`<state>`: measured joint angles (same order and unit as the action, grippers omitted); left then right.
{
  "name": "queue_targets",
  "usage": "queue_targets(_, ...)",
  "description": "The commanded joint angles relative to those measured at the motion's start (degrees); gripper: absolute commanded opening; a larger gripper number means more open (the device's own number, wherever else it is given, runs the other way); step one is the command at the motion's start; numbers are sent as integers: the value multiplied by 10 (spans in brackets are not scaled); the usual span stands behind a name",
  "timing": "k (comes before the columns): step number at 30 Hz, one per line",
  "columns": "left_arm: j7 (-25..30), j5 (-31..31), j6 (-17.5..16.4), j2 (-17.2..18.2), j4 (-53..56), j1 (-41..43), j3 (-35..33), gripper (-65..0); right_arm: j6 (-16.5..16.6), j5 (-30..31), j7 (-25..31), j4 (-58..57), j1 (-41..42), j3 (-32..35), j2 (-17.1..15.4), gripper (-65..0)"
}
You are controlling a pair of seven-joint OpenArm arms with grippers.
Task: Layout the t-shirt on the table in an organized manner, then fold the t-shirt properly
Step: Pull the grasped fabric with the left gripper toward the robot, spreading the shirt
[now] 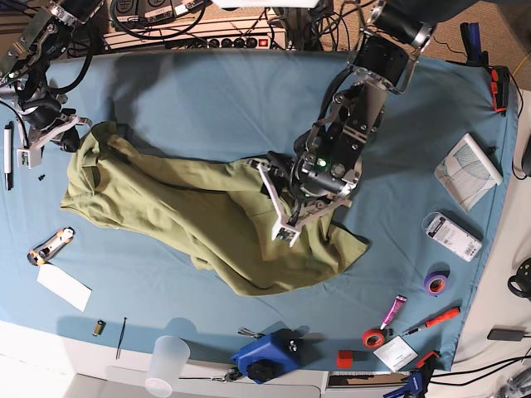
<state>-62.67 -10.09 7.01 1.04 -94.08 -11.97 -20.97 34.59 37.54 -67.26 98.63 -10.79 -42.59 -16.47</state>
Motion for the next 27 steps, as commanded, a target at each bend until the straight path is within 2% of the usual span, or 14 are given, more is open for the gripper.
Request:
queue_targets(1,17,3,0,-9,-11,-12,2,-366,3,8,13,10,5,-3,-12,-650)
queue_targets(6,27,21,0,-12,-9,-12,1,-366,3,8,13,10,5,-3,-12,-650)
queue_targets(9,27,43,16,-12,2,-12,1,-366,3,8,13,10,5,-3,-12,-650)
queue_targets(20,52,38,16,-12,33,-12,1,-367,3,8,13,10,5,-3,-12,-650)
queue_targets(21,57,38,16,-12,33,-12,1,-381,3,8,13,10,5,-3,-12,-650)
queue_targets(23,62,39,31,-12,33,-12,1,-461,3,8,13,10,5,-3,-12,-650)
queue_targets(26,66,39,31,-12,33,-12,1,-650,3,8,13,10,5,-3,-12,-650)
queue_targets(27,66,39,25,-12,33,-12,1,-650,3,8,13,10,5,-3,-12,-650)
